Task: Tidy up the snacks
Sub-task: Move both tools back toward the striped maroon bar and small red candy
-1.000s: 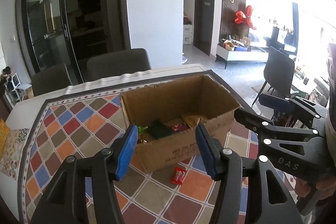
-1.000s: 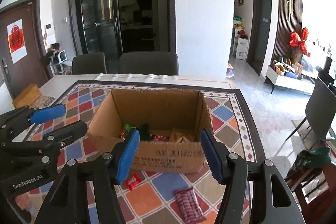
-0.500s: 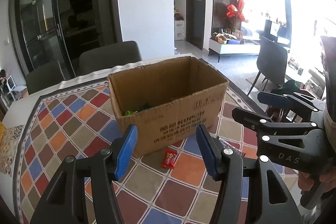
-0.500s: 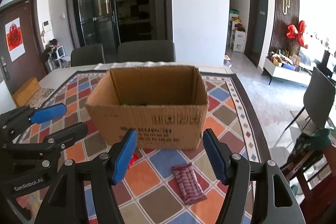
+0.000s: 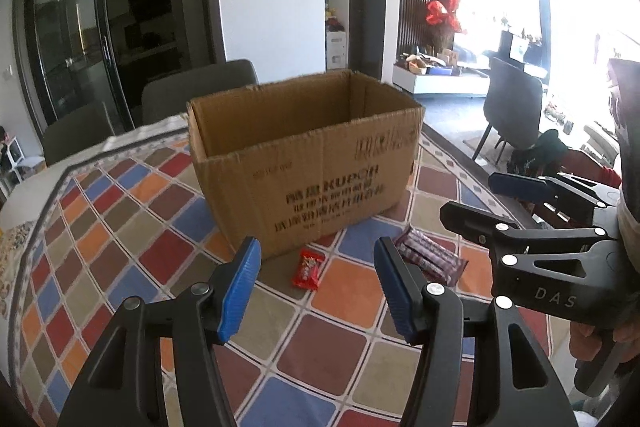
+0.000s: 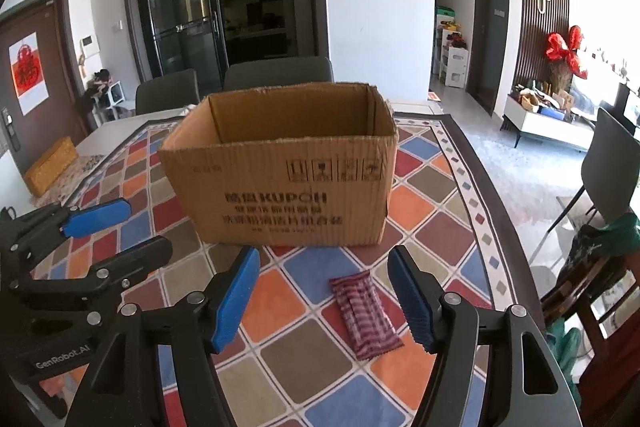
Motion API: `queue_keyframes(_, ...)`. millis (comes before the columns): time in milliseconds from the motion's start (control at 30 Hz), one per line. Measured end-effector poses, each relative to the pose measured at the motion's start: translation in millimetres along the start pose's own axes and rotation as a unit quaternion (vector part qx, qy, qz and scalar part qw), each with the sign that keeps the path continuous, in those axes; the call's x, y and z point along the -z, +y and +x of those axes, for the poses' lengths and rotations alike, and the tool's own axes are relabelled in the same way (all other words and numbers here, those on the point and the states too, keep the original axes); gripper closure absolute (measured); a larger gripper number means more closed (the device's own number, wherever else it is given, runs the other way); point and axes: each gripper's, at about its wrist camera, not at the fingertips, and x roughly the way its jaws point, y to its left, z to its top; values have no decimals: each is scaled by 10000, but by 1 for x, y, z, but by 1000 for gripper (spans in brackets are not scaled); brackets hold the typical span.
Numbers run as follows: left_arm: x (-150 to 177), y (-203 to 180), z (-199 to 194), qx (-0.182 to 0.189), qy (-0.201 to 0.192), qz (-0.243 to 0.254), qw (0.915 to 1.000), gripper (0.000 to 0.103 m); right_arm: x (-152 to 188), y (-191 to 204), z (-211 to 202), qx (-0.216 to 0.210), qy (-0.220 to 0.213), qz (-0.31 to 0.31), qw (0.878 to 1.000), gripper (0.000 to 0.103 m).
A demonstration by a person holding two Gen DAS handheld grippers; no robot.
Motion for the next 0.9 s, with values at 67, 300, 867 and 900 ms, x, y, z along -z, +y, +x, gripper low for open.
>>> queue_keyframes(67,4,0,4,36,5,-76,10000,45,5,-2,4,-2,56,15,10000,36)
queue_keyframes(300,18,0,23,23,60,-109,9999,44,18,-9,20,20,246,124,9996,36)
queue_keyframes(867,34,6,79,-9,340,-185,9992,45,45,-22,69,262,683,259,9970,36)
queue_keyframes(900,33,7,82,-6,365,-198,9991,45,46,-23,72,283,720,263,9967,36)
